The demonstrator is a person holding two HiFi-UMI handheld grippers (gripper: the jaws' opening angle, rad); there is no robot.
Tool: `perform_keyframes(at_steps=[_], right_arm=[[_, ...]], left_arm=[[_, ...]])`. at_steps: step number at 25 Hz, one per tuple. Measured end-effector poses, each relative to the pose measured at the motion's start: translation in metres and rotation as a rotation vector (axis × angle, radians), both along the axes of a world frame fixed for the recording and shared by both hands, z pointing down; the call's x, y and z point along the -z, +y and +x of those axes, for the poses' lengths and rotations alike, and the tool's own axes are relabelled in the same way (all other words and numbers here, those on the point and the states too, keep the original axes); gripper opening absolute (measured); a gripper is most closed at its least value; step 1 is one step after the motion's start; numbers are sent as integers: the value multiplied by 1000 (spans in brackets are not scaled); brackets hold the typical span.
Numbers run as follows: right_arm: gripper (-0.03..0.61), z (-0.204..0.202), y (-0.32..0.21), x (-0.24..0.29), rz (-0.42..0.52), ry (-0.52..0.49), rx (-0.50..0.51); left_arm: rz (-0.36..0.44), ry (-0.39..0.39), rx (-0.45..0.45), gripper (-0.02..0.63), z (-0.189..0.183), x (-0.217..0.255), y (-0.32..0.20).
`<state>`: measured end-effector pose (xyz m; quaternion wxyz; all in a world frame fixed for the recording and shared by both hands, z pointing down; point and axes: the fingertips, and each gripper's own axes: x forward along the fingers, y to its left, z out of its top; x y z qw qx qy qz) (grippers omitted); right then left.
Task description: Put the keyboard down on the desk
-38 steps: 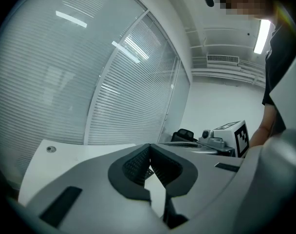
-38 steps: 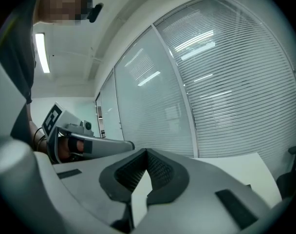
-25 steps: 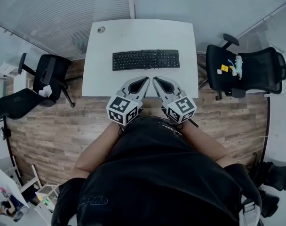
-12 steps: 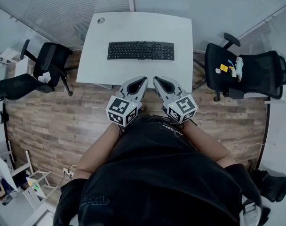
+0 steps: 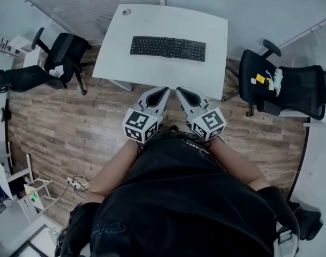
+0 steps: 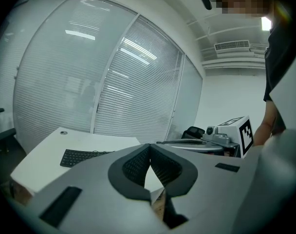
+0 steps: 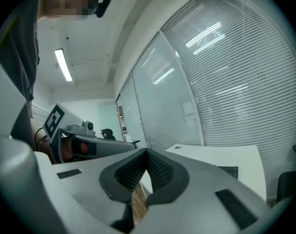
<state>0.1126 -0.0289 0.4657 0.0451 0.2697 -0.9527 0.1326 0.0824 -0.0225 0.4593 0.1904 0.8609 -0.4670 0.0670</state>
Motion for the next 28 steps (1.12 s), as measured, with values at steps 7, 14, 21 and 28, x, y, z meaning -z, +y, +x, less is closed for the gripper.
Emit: perform_keyframes(at_steps=[7,14,21,28], right_arm=[[23,-11,23,-1,-7,6,-8],[23,-43,54,2,-6,24,-23],[23,-75,85,7,1,30,-48],[23,-106,115,17,25,27,-64]], left_arm=[[7,-6,9,15,-15,0,23],[1,-5,-28,15,-41,0,53],[13,-7,-54,15,-75,4,87],[38,-3,-76,15,-107,14,117]])
